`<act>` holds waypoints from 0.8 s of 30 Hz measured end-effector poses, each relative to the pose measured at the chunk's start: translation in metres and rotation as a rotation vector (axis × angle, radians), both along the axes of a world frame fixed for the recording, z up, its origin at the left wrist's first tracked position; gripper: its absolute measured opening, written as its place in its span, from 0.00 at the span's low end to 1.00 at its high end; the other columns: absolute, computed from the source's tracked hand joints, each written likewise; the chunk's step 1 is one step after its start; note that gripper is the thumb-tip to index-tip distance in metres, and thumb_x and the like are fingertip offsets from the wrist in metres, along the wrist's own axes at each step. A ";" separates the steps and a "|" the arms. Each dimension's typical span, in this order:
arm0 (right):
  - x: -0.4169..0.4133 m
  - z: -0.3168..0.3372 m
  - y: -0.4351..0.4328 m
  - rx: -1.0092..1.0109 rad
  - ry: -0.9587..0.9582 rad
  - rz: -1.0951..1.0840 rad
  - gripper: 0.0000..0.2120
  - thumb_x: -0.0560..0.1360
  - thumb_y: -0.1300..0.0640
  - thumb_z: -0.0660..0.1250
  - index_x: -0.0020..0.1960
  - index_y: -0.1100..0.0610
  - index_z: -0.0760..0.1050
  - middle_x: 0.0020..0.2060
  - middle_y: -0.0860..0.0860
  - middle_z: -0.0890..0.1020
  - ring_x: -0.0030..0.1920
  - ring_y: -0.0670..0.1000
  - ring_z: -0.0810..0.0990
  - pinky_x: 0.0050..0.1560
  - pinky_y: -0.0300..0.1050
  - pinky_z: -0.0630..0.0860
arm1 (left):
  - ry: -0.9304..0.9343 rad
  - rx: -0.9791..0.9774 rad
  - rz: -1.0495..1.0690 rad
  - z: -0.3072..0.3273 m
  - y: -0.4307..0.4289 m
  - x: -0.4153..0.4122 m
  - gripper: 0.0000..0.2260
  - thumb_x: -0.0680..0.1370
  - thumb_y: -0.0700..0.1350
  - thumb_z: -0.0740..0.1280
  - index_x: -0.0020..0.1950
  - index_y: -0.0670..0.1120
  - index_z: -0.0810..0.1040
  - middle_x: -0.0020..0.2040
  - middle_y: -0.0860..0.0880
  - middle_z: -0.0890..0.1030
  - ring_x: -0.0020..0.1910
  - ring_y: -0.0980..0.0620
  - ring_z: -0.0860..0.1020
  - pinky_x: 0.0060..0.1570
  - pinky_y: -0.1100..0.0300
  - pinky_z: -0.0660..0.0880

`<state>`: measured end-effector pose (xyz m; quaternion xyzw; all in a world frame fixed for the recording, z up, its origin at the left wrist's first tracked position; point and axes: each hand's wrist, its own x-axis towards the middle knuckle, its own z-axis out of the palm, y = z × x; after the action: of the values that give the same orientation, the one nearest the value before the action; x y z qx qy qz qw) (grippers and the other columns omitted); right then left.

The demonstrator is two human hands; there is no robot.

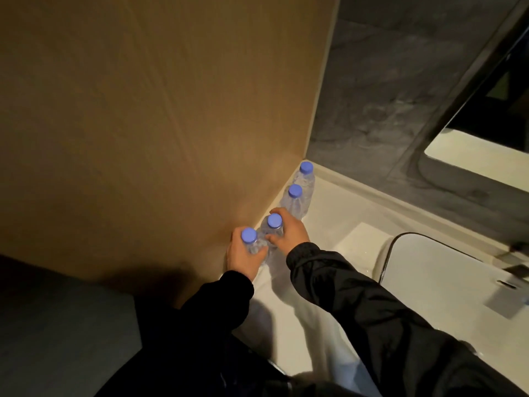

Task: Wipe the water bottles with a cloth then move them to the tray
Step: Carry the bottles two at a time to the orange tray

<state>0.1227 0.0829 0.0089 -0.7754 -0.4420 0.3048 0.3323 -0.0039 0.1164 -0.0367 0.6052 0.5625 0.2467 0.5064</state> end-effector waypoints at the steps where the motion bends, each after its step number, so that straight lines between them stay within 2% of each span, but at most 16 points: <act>1: -0.002 0.001 -0.001 0.015 0.008 -0.015 0.21 0.68 0.63 0.71 0.60 0.58 0.71 0.54 0.55 0.79 0.55 0.55 0.76 0.52 0.38 0.66 | 0.001 0.000 -0.001 -0.001 0.000 -0.002 0.18 0.60 0.53 0.70 0.47 0.55 0.69 0.43 0.50 0.79 0.40 0.47 0.78 0.45 0.46 0.79; 4: -0.012 0.004 -0.007 0.075 0.045 -0.092 0.16 0.69 0.62 0.70 0.56 0.59 0.74 0.52 0.57 0.81 0.54 0.57 0.77 0.52 0.39 0.69 | -0.014 -0.028 0.007 0.001 0.001 -0.007 0.17 0.61 0.51 0.71 0.47 0.53 0.72 0.42 0.51 0.79 0.38 0.50 0.77 0.46 0.45 0.80; 6: -0.019 0.007 -0.013 0.109 0.086 -0.180 0.11 0.69 0.61 0.69 0.52 0.59 0.75 0.48 0.58 0.82 0.51 0.60 0.78 0.53 0.47 0.73 | -0.053 -0.044 0.032 0.009 -0.002 -0.008 0.14 0.64 0.47 0.72 0.45 0.58 0.72 0.42 0.53 0.79 0.42 0.48 0.78 0.49 0.47 0.80; 8: -0.022 0.010 -0.019 0.128 0.126 -0.246 0.10 0.69 0.60 0.70 0.50 0.58 0.76 0.46 0.57 0.82 0.49 0.59 0.78 0.54 0.51 0.75 | -0.083 -0.028 0.065 0.019 -0.007 -0.008 0.17 0.67 0.41 0.74 0.45 0.59 0.71 0.43 0.54 0.78 0.47 0.46 0.79 0.52 0.53 0.77; 10: -0.025 0.015 -0.027 0.186 0.185 -0.301 0.11 0.68 0.61 0.72 0.50 0.57 0.78 0.45 0.53 0.81 0.48 0.54 0.78 0.54 0.48 0.75 | -0.088 0.026 0.052 0.027 -0.013 -0.008 0.18 0.68 0.38 0.75 0.48 0.55 0.72 0.42 0.55 0.78 0.47 0.46 0.79 0.50 0.57 0.76; 13: -0.025 0.027 -0.048 0.357 0.236 -0.419 0.13 0.66 0.62 0.75 0.49 0.56 0.78 0.46 0.50 0.80 0.48 0.49 0.77 0.53 0.39 0.73 | -0.092 0.128 -0.023 0.046 -0.023 -0.011 0.18 0.67 0.36 0.75 0.52 0.48 0.76 0.42 0.54 0.79 0.44 0.49 0.78 0.44 0.71 0.72; 14: -0.024 0.033 -0.059 0.410 0.246 -0.465 0.14 0.65 0.62 0.75 0.49 0.55 0.78 0.47 0.49 0.80 0.48 0.47 0.77 0.53 0.38 0.74 | -0.105 0.147 -0.055 0.053 -0.027 -0.011 0.18 0.66 0.36 0.76 0.53 0.46 0.77 0.43 0.52 0.80 0.44 0.50 0.77 0.44 0.72 0.72; 17: -0.016 0.053 -0.096 0.492 0.263 -0.565 0.16 0.65 0.62 0.76 0.50 0.52 0.78 0.46 0.44 0.81 0.46 0.40 0.78 0.50 0.31 0.74 | -0.154 0.196 -0.185 0.071 -0.042 -0.004 0.21 0.64 0.35 0.77 0.53 0.47 0.77 0.47 0.49 0.81 0.45 0.52 0.78 0.50 0.64 0.74; 19: -0.009 0.064 -0.126 0.510 0.249 -0.619 0.15 0.65 0.61 0.76 0.50 0.53 0.79 0.44 0.42 0.82 0.43 0.35 0.78 0.48 0.29 0.74 | -0.154 0.206 -0.290 0.081 -0.058 0.005 0.22 0.63 0.35 0.78 0.54 0.47 0.78 0.48 0.50 0.81 0.45 0.56 0.77 0.49 0.70 0.73; 21: -0.003 0.072 -0.166 0.524 0.218 -0.704 0.15 0.65 0.60 0.76 0.51 0.55 0.80 0.44 0.45 0.83 0.43 0.37 0.79 0.49 0.31 0.76 | -0.169 0.191 -0.412 0.091 -0.085 0.021 0.22 0.63 0.35 0.78 0.55 0.46 0.78 0.48 0.50 0.81 0.43 0.59 0.77 0.46 0.76 0.72; 24: -0.004 0.076 -0.224 0.517 0.168 -0.810 0.15 0.65 0.61 0.76 0.51 0.56 0.80 0.44 0.46 0.82 0.41 0.35 0.78 0.47 0.28 0.75 | -0.198 0.180 -0.566 0.098 -0.129 0.038 0.22 0.64 0.34 0.77 0.55 0.46 0.78 0.47 0.53 0.81 0.41 0.70 0.77 0.45 0.77 0.72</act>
<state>0.1189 -0.1416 0.0850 -0.7496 -0.1377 0.0928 0.6407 0.0340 -0.0130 0.0618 0.7532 0.2953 0.2025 0.5518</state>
